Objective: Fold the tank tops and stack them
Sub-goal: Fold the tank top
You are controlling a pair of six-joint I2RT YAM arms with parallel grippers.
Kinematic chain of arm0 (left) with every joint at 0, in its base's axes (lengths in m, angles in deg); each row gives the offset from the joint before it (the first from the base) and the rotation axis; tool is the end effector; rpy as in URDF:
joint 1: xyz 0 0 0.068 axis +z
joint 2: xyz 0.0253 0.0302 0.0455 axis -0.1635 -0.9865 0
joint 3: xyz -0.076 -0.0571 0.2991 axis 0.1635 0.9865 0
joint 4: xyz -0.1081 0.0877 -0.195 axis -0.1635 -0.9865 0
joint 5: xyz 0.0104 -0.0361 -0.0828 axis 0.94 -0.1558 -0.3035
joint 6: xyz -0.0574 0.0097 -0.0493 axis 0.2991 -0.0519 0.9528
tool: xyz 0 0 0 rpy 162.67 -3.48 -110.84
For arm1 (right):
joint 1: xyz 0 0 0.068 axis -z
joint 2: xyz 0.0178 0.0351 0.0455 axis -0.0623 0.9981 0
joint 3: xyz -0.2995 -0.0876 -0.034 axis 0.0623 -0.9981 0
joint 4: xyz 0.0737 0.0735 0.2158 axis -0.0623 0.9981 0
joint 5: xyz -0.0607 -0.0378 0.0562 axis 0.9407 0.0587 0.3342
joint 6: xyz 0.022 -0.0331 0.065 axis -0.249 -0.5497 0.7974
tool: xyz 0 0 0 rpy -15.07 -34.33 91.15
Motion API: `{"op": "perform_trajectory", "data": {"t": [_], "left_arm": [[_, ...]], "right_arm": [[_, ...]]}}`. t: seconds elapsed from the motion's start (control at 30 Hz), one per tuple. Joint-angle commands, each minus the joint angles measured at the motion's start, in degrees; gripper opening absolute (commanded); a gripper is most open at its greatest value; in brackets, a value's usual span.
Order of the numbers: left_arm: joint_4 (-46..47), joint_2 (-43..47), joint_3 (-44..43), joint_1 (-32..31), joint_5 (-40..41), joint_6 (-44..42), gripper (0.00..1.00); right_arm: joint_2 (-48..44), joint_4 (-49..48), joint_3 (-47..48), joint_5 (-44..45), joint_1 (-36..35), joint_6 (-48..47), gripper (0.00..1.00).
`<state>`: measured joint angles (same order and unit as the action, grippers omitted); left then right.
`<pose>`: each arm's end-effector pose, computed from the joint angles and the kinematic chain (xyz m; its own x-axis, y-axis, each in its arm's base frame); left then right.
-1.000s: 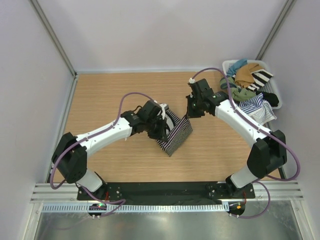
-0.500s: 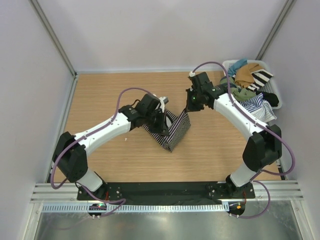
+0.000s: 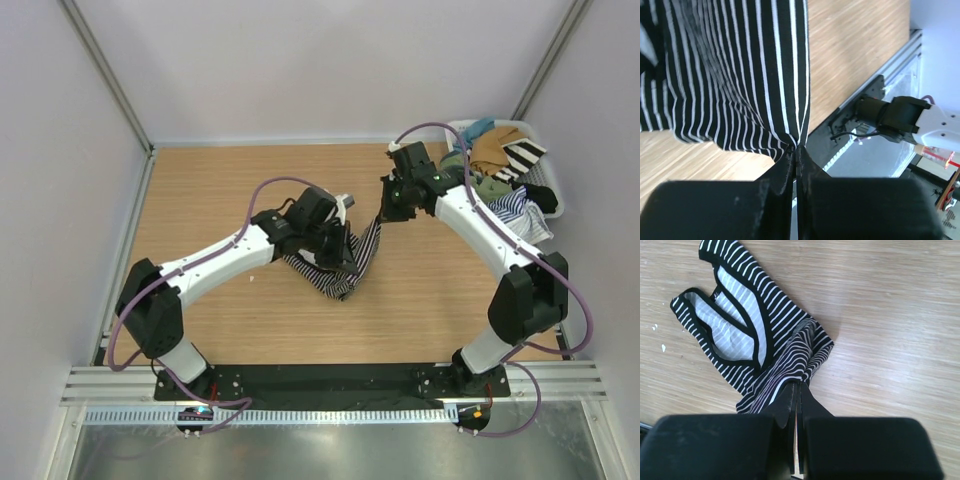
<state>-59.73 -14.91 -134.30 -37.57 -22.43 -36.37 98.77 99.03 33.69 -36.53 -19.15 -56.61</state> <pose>0.2226 -0.2743 0.3103 -0.9438 0.1095 -0.3120 0.2972 0.6941 -0.6556 0.3132 0.1364 0.3268 -0.8533 0.0230 -0.5208 -0.1337 0.9560 0.2613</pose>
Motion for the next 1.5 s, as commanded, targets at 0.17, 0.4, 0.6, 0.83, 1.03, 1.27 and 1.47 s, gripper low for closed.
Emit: {"op": "perform_trajectory", "data": {"t": [0.17,0.4,0.6,0.83,1.03,1.27,1.47], "left_arm": [[4.13,-3.61,-6.8,-7.77,0.07,4.53,0.0],[7.64,-8.8,-9.96,-12.43,1.03,7.7,0.0],[11.51,-11.09,-9.79,-14.1,1.39,9.72,0.0],[15.12,-8.46,-6.98,-13.58,2.0,12.09,0.0],[17.05,-5.91,-4.26,-11.91,0.6,13.5,0.0],[20.13,-3.71,0.75,-9.01,-2.83,14.47,0.0],[21.54,-1.34,4.79,-6.55,-3.71,14.38,0.0]], "right_arm": [[-8.37,-0.41,-3.15,-1.4,5.31,-2.14,0.01],[-11.54,1.52,-4.56,1.41,7.25,-3.02,0.01],[-11.89,1.43,-3.95,0.98,8.04,-3.11,0.01],[-9.0,1.96,-1.49,0.54,8.13,-3.46,0.01],[-7.15,1.87,0.01,-0.52,8.22,-2.85,0.01],[-5.74,1.96,1.76,-1.48,8.22,-1.53,0.01],[-4.07,0.91,2.56,-3.06,8.22,-0.04,0.01]]}}
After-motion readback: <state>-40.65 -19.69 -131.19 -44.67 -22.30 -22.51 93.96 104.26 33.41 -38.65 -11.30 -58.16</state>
